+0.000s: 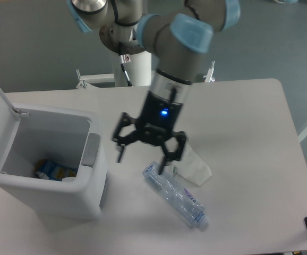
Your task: Open the trash can
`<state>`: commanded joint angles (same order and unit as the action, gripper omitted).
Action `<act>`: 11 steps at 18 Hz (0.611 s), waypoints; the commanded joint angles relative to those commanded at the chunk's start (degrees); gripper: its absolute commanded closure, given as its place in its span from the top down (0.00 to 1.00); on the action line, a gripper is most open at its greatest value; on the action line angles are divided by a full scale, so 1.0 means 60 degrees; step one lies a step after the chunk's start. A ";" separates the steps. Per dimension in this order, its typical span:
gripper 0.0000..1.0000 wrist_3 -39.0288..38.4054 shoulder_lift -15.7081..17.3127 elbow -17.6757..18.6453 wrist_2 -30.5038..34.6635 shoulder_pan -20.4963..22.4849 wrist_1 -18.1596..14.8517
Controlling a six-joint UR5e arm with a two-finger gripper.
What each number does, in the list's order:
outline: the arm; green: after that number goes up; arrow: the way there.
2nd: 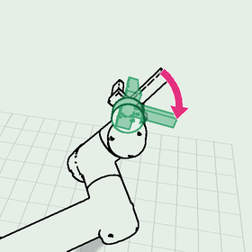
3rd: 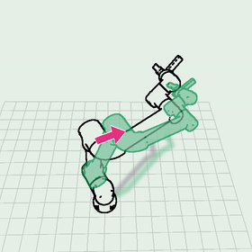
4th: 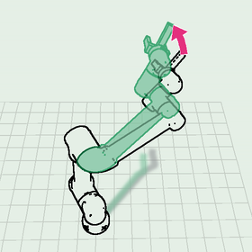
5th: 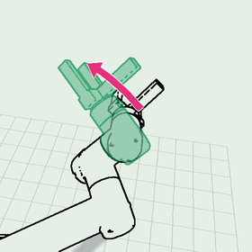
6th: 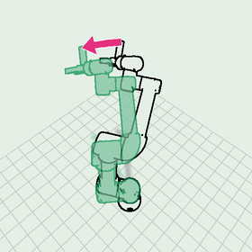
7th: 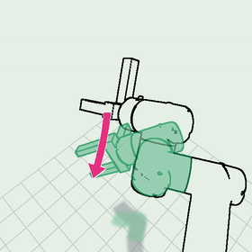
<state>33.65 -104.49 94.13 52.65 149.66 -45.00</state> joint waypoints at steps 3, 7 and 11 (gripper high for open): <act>1.00 0.0950 -0.0323 -0.0321 0.1953 0.0646 -0.0059; 1.00 0.1861 -0.1054 -0.1125 0.4100 0.0705 -0.0729; 1.00 0.2474 -0.1641 -0.2794 0.4699 0.0662 -0.3347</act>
<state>48.50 -114.34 77.37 80.84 153.63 -65.08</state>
